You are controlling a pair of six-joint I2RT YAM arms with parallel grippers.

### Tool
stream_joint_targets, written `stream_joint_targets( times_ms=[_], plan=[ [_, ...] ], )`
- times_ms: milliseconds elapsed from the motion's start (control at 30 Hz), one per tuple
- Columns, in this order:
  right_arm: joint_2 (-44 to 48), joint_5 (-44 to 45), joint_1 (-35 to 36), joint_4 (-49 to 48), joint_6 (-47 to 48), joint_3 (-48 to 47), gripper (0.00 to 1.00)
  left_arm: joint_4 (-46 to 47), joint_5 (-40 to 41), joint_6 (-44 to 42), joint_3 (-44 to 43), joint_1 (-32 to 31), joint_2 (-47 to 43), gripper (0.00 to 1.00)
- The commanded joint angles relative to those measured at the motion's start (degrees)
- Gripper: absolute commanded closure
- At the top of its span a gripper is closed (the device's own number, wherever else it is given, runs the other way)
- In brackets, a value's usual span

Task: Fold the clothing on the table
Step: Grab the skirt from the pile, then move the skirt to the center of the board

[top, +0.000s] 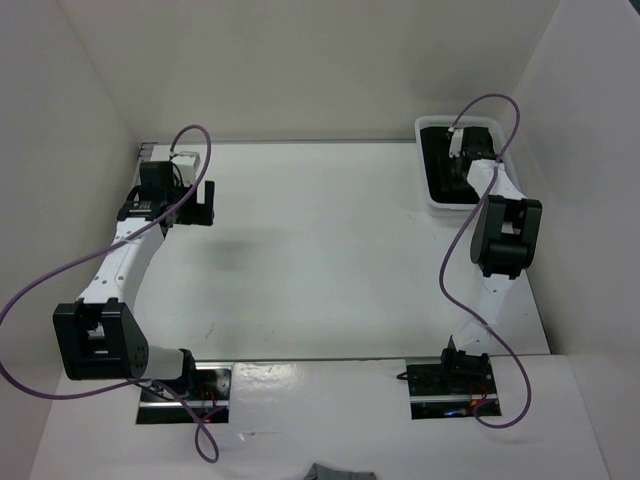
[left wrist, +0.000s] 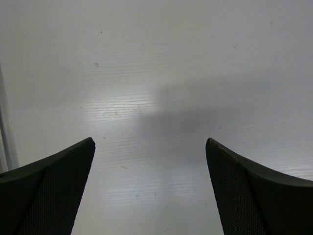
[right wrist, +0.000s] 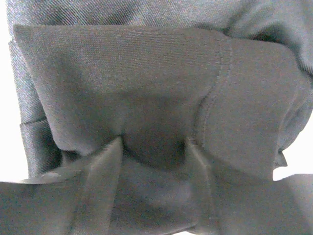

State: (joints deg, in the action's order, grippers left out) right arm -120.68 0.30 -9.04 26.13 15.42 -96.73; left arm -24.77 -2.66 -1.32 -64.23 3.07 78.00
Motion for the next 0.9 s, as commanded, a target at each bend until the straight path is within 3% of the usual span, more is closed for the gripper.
stream_joint_targets(
  times_ms=[0,100,133,300,567,700,833,867],
  plan=[
    [-1.22,-0.38,-0.37,-3.54,-0.39,-1.88,0.44,1.92,-0.77,-0.61,0.33,0.09,-0.92,0.00],
    [-1.22,-1.00,-0.37,-3.54,-0.39,-1.89,0.54,1.92,-1.30,-0.61,0.33,0.09,-0.92,0.00],
    [-0.70,-1.00,-0.37,-3.54,-0.39,-1.89,0.65,1.92,-1.30,-0.61,0.33,0.09,-0.92,0.00],
    [1.67,-1.52,-0.37,-1.79,-0.91,-3.46,0.98,1.92,-1.30,-0.61,0.86,0.09,-1.44,0.00],
    [22.22,-9.95,-0.37,1.11,-3.12,-4.86,1.00,2.45,-1.83,-1.14,0.86,0.09,-1.44,0.00],
    [25.57,-12.85,-0.37,5.33,-3.64,-7.94,1.00,2.45,-2.35,-1.14,0.86,0.09,-1.97,0.00],
    [30.32,-9.71,5.24,7.17,-2.95,-7.25,1.00,2.45,-2.88,-1.14,0.86,0.09,-2.50,0.00],
    [31.72,-9.00,9.35,7.18,-2.33,-6.29,1.00,2.45,-2.88,-1.14,0.86,0.09,-2.50,0.00]
  ],
)
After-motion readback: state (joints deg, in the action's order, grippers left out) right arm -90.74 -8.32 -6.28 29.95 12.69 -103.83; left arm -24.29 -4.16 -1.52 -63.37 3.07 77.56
